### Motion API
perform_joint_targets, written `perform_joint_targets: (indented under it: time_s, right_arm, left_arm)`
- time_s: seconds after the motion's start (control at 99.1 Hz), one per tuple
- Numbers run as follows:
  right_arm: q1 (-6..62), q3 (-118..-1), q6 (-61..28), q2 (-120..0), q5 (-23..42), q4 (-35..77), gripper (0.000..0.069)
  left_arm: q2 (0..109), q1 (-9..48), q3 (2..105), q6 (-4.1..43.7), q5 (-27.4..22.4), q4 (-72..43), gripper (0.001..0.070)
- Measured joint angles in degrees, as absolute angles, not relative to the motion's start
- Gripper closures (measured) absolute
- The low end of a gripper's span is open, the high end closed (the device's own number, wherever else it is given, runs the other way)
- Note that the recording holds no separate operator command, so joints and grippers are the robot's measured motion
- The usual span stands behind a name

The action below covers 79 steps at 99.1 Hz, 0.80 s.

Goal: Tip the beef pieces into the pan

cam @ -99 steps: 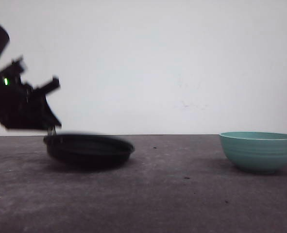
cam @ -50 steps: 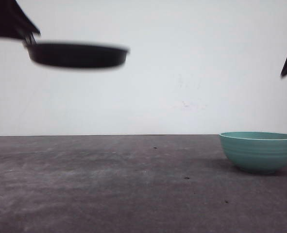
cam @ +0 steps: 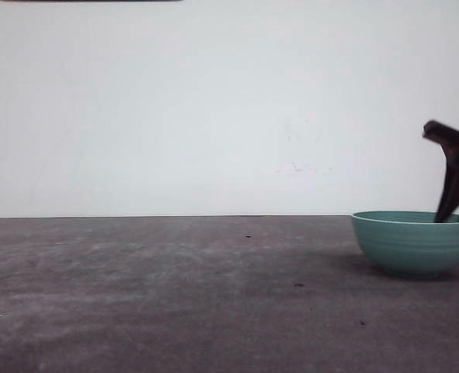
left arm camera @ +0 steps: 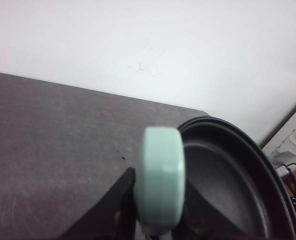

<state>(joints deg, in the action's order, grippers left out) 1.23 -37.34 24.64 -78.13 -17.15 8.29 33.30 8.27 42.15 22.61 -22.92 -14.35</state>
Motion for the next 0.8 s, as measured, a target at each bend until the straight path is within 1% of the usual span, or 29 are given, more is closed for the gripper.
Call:
perform_joint_targets:
  time_s: [0.061, 0.111, 0.303, 0.444, 0.575, 0.676, 0.797]
  right_arm:
    - [1.2, -37.3, 24.8, -78.9, -16.8, 7.9, 0.0551]
    - [1.2, -37.3, 24.9, -79.5, -16.8, 7.4, 0.0596]
    - [1.2, -37.3, 25.0, -82.1, -16.9, 6.9, 0.0658]
    - [1.2, -37.4, 24.9, -81.9, -17.8, 6.4, 0.0667]
    - [1.5, -39.3, 23.9, -79.2, -18.3, 9.4, 0.0667]
    - [2.5, -42.8, 22.4, -74.7, -19.7, 11.4, 0.0667]
    - [5.7, -48.5, 20.2, -69.5, -21.0, 14.7, 0.0667]
  left_arm:
    - [32.8, 8.3, 42.2, 22.8, -23.4, -15.2, 0.0651]
    - [32.5, 8.3, 42.2, 23.3, -24.0, -15.3, 0.0651]
    - [32.3, 8.3, 42.2, 24.1, -25.5, -15.3, 0.0651]
    - [32.5, 8.3, 42.2, 24.3, -25.5, -17.5, 0.0651]
    - [34.2, 9.0, 42.2, 24.2, -25.5, -19.1, 0.0651]
    - [37.1, 10.0, 42.2, 24.2, -25.5, -19.6, 0.0651]
    - [42.9, 11.4, 42.2, 24.2, -25.5, -19.6, 0.0651]
